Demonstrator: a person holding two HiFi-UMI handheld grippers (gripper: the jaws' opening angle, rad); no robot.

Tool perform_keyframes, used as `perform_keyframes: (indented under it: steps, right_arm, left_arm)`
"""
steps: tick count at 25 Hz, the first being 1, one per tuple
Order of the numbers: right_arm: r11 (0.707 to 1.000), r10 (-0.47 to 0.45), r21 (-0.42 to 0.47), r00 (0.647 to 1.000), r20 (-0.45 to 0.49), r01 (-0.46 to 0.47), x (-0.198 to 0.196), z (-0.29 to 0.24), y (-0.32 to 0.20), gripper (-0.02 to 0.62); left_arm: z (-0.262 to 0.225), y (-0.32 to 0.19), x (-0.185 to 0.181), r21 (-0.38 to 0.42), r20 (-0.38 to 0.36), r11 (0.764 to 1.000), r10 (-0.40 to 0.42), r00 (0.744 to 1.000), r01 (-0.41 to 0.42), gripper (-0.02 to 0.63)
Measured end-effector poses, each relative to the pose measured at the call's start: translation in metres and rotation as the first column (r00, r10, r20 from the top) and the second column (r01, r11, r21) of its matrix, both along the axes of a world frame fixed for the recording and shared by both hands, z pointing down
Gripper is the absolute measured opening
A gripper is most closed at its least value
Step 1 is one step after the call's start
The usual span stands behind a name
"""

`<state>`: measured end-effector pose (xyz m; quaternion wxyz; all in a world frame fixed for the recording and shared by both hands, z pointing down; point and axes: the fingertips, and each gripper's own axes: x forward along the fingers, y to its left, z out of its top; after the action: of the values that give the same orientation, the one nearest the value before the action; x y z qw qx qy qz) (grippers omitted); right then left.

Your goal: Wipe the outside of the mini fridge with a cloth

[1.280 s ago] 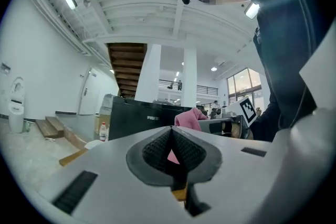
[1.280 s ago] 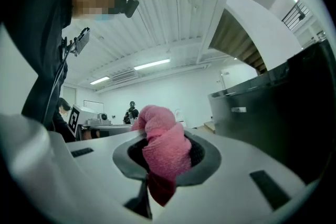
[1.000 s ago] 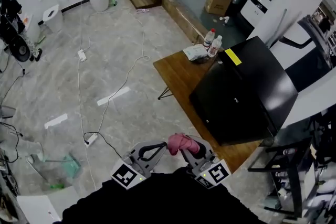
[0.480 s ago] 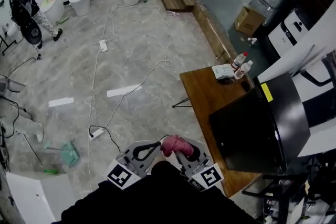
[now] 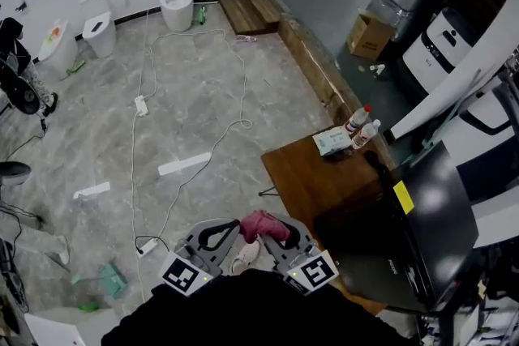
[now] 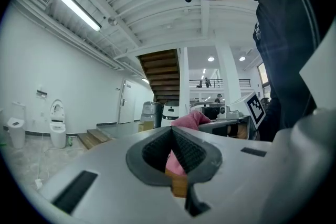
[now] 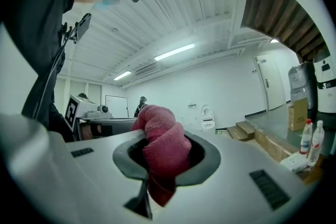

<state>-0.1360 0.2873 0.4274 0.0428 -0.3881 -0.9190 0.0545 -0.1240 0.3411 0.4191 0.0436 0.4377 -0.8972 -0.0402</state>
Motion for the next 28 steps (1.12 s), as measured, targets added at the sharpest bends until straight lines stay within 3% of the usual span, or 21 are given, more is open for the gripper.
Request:
perform_keyframes:
  steps: [5, 10, 13, 17, 20, 24, 28]
  right_arm:
    - [0.997, 0.072, 0.001, 0.997, 0.023, -0.072, -0.059, -0.003, -0.031, 0.084]
    - [0.975, 0.216, -0.045, 0.976, 0.0, -0.216, -0.113, -0.005, -0.074, 0.084]
    - [0.938, 0.334, -0.084, 0.942, -0.026, -0.335, -0.148, 0.005, -0.109, 0.086]
    - [0.859, 0.494, -0.119, 0.867, -0.056, -0.497, -0.202, 0.015, -0.157, 0.085]
    - [0.755, 0.633, -0.151, 0.769, -0.087, -0.638, -0.239, 0.017, -0.201, 0.086]
    - [0.541, 0.805, -0.212, 0.574, -0.148, -0.814, -0.275, 0.016, -0.264, 0.086]
    - [0.312, 0.913, -0.298, 0.371, -0.168, -0.902, -0.294, 0.004, -0.317, 0.086]
  left_arm:
    - [-0.003, -0.033, -0.066, -0.006, 0.029, 0.999, 0.052, 0.998, -0.052, 0.006]
    - [-0.008, -0.074, -0.129, -0.008, 0.047, 0.988, 0.152, 0.987, -0.152, 0.006]
    - [-0.001, -0.112, -0.171, -0.001, 0.044, 0.968, 0.251, 0.967, -0.251, 0.006]
    - [0.007, -0.162, -0.235, 0.01, 0.061, 0.913, 0.407, 0.911, -0.408, 0.006]
    - [0.009, -0.201, -0.278, 0.005, 0.048, 0.845, 0.535, 0.844, -0.535, 0.006]
    - [0.004, -0.26, -0.324, -0.011, 0.036, 0.711, 0.703, 0.711, -0.703, 0.006]
    - [-0.005, -0.309, -0.355, -0.011, 0.044, 0.6, 0.799, 0.599, -0.8, 0.006]
